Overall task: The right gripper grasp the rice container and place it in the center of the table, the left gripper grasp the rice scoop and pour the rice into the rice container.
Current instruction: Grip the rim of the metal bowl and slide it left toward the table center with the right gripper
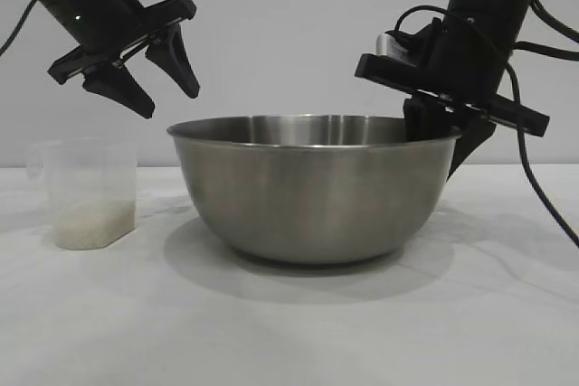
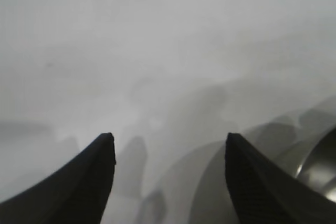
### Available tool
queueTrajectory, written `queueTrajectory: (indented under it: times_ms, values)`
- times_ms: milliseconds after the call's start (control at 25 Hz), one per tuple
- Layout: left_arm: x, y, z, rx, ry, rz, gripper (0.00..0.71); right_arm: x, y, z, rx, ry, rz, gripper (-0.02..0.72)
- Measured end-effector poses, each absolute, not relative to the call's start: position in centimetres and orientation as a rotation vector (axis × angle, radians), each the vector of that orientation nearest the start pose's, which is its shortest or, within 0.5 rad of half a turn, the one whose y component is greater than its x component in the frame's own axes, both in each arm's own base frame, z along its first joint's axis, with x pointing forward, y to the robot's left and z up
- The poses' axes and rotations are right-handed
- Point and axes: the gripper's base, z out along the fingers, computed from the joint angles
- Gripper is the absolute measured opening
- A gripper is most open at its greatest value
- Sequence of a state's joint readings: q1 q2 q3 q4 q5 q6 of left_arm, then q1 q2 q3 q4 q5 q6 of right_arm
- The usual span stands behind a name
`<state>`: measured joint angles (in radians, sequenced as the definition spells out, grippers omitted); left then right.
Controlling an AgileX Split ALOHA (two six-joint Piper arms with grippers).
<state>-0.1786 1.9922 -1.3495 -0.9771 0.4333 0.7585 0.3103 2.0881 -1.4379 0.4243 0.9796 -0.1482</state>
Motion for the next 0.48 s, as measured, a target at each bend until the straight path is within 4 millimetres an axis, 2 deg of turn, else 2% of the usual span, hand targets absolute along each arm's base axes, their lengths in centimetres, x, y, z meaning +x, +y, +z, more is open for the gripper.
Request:
queueTrajectory:
  times_ms: [160,240,480]
  values:
    - [42.2,-10.8,19.0,0.180,2.388,-0.591,0.402,37.6,15.3,15.1,-0.357,3.067,0.549,0.439]
    - [42.2,-10.8,19.0,0.180,2.388,-0.591,0.402,38.1,15.4,16.0,-0.381,3.053,0.548,0.514]
    - [42.2,-10.8,19.0,0.180,2.388,-0.591,0.402,39.8,15.3,20.2,-0.531,3.012,0.437,0.510]
